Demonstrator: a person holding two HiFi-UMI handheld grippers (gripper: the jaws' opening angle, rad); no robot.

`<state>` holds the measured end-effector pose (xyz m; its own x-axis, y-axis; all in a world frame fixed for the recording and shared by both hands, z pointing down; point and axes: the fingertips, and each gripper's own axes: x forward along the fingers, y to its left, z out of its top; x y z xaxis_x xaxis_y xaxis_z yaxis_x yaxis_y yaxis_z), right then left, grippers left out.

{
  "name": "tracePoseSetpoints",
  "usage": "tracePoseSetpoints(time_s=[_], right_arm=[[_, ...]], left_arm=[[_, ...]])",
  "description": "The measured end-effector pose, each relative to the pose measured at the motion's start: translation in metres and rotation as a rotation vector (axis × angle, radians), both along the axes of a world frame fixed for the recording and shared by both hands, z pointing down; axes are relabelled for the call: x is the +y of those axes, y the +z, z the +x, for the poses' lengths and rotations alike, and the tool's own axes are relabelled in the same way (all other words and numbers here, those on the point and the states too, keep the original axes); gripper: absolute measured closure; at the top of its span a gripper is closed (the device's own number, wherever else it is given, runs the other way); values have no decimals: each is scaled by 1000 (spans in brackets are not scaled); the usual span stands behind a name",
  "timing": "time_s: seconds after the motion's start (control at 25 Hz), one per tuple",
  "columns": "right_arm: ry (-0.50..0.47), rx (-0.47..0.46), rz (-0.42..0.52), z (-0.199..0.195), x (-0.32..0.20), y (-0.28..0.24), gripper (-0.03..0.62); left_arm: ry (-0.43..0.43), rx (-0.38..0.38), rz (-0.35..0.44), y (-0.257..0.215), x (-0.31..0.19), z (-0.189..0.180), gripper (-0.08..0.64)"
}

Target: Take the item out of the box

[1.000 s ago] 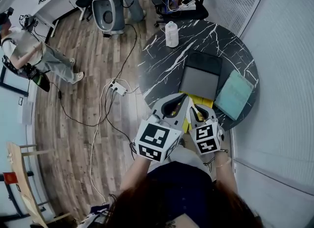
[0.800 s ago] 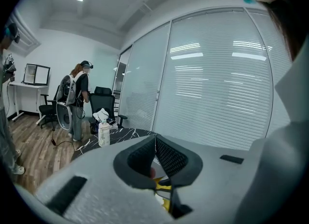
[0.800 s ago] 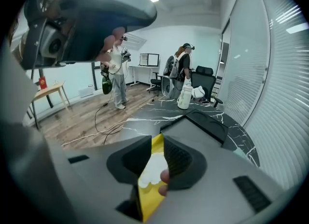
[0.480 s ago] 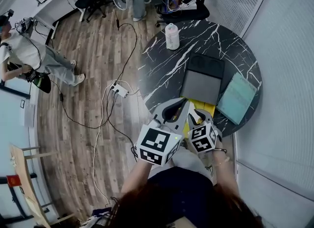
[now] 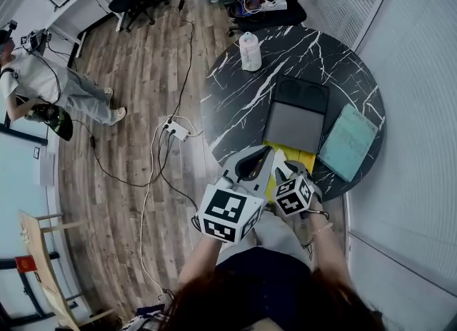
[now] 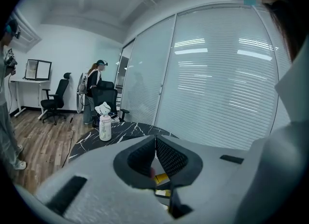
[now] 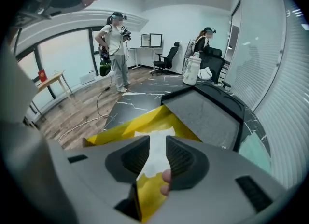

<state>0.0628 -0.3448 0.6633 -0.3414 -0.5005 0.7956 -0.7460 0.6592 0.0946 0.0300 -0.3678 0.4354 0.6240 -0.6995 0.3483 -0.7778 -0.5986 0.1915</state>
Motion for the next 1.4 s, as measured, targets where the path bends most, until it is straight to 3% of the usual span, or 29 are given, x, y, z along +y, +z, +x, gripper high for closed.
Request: tracePoseSetpoints(time_s=[0.48, 0.8, 1.08, 1.4], right_arm=[[15, 22, -83, 2, -3, 39, 486], [40, 65, -129, 1, -1, 56, 545], [80, -6, -171, 2, -2, 50, 568], [129, -41, -106, 8, 3, 31, 569]], left_arm=[[-28, -21, -38, 17, -1, -3, 532], [-31, -23, -68, 28, 3, -3, 532], [-36, -22, -63, 23, 7, -6, 532], [-28, -20, -48, 18, 22, -9, 532]])
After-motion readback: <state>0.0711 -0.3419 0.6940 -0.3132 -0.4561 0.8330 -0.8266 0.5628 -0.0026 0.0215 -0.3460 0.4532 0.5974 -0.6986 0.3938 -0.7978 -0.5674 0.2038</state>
